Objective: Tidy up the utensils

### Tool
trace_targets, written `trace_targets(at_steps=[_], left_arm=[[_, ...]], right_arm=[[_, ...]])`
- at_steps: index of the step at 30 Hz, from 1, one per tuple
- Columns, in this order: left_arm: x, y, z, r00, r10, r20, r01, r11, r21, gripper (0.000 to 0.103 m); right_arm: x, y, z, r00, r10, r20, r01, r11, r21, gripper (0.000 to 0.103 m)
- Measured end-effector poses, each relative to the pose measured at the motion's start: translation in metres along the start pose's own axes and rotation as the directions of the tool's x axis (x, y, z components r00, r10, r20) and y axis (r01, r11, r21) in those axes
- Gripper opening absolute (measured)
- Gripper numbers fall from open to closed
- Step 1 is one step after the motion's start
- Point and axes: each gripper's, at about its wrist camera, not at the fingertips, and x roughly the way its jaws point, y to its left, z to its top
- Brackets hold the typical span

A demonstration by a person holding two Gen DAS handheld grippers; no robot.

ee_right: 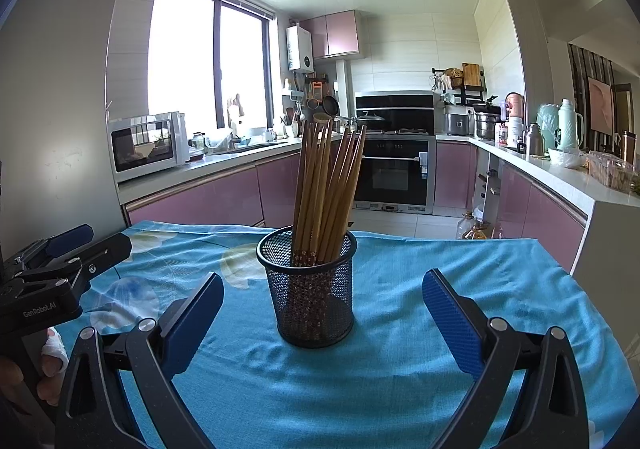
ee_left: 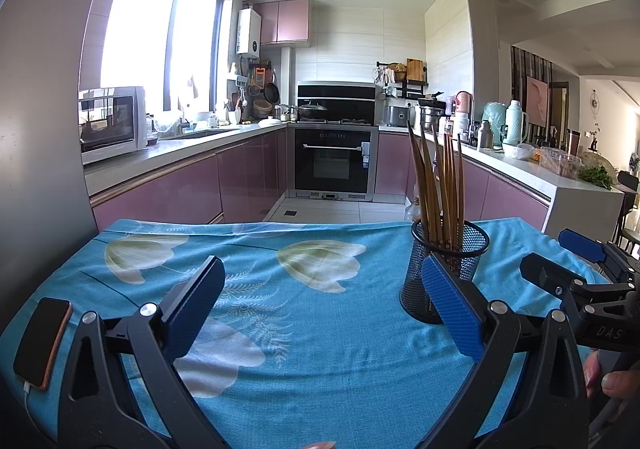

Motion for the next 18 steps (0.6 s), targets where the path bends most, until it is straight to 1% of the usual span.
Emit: trace_targets(at_steps=[18], left_arm=[[0.0014, -0.0023, -0.0036, 1.0, -0.005, -0.005, 0.005, 1.0, -0.003, 0.097]], right_arm=[[0.0001, -0.0004, -0.0028, 1.0, -0.001, -0.003, 0.001, 1.0, 0.003, 0.096]])
